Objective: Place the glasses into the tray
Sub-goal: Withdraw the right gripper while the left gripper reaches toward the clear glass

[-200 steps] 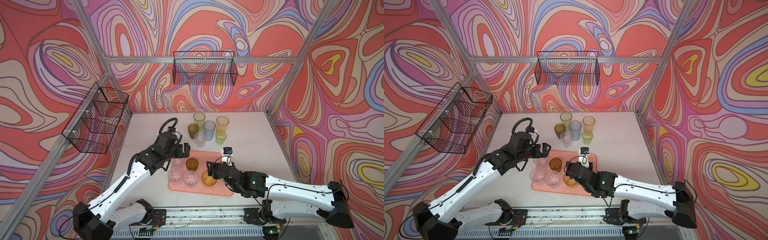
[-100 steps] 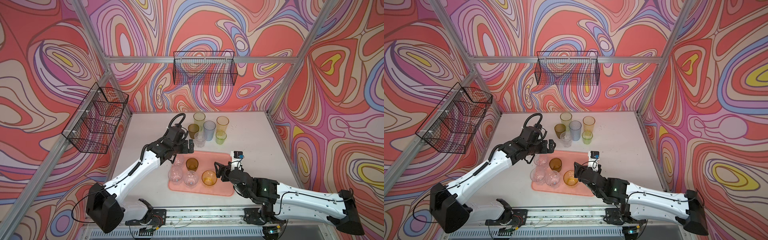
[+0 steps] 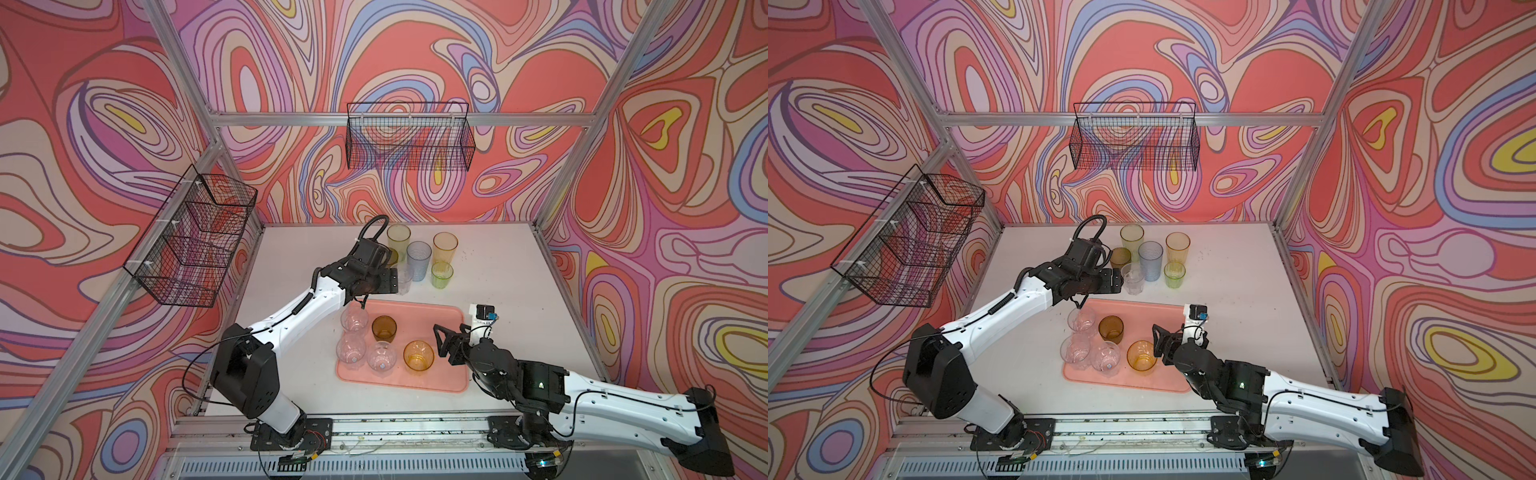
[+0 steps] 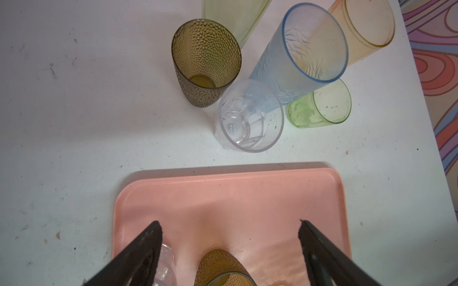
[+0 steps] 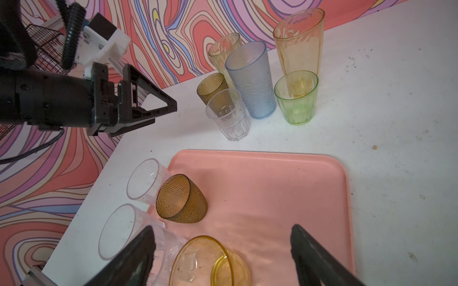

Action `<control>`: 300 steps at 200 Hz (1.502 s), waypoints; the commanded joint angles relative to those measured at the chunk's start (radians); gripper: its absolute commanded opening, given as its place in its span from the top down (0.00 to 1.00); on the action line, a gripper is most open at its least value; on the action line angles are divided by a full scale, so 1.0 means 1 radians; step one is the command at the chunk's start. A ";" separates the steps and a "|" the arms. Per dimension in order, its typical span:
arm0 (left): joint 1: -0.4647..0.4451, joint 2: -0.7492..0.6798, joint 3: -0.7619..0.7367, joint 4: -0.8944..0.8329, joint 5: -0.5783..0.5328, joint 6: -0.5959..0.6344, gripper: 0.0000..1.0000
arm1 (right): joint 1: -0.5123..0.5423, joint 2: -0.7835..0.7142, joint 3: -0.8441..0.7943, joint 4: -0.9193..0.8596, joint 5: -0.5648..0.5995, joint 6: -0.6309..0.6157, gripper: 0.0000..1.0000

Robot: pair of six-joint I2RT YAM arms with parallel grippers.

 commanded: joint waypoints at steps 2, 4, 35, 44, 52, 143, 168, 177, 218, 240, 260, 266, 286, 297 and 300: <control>0.002 0.041 0.047 0.006 -0.008 0.019 0.10 | 0.006 -0.019 0.017 -0.097 0.045 0.028 0.11; 0.002 0.044 0.049 0.007 -0.007 0.019 0.10 | 0.006 -0.021 0.017 -0.100 0.047 0.028 0.11; 0.003 0.080 0.066 0.022 -0.012 0.028 0.10 | 0.007 -0.062 0.010 -0.132 0.059 0.040 0.11; 0.003 0.091 0.075 0.017 -0.016 0.031 0.10 | 0.007 -0.073 0.012 -0.156 0.076 0.056 0.11; 0.003 0.103 0.084 0.012 -0.022 0.032 0.10 | 0.005 -0.076 0.021 -0.198 0.101 0.091 0.12; 0.003 0.205 0.135 0.011 0.011 0.052 0.10 | 0.007 -0.241 0.093 -0.346 0.224 0.115 0.10; 0.004 0.216 0.136 0.022 0.009 0.048 0.10 | 0.005 -0.297 0.081 -0.368 0.225 0.117 0.10; 0.003 0.219 0.137 0.026 0.011 0.048 0.10 | 0.006 -0.307 0.082 -0.385 0.225 0.122 0.10; 0.007 0.245 0.152 0.039 0.012 0.042 0.13 | 0.005 -0.292 0.100 -0.424 0.200 0.137 0.10; 0.012 0.264 0.164 0.040 0.020 0.037 0.17 | 0.006 -0.258 0.110 -0.424 0.190 0.137 0.10; 0.018 0.279 0.172 0.045 0.031 0.033 0.20 | 0.006 -0.230 0.122 -0.425 0.182 0.131 0.10; 0.020 0.286 0.175 0.045 0.032 0.031 0.21 | 0.006 -0.223 0.124 -0.424 0.180 0.131 0.10; 0.028 0.302 0.186 0.040 0.040 0.028 0.25 | 0.006 -0.206 0.127 -0.421 0.175 0.132 0.10; 0.034 0.309 0.190 0.040 0.050 0.026 0.30 | 0.007 -0.200 0.123 -0.417 0.172 0.133 0.10; 0.035 0.311 0.192 0.041 0.051 0.024 0.31 | 0.006 -0.199 0.123 -0.416 0.170 0.133 0.10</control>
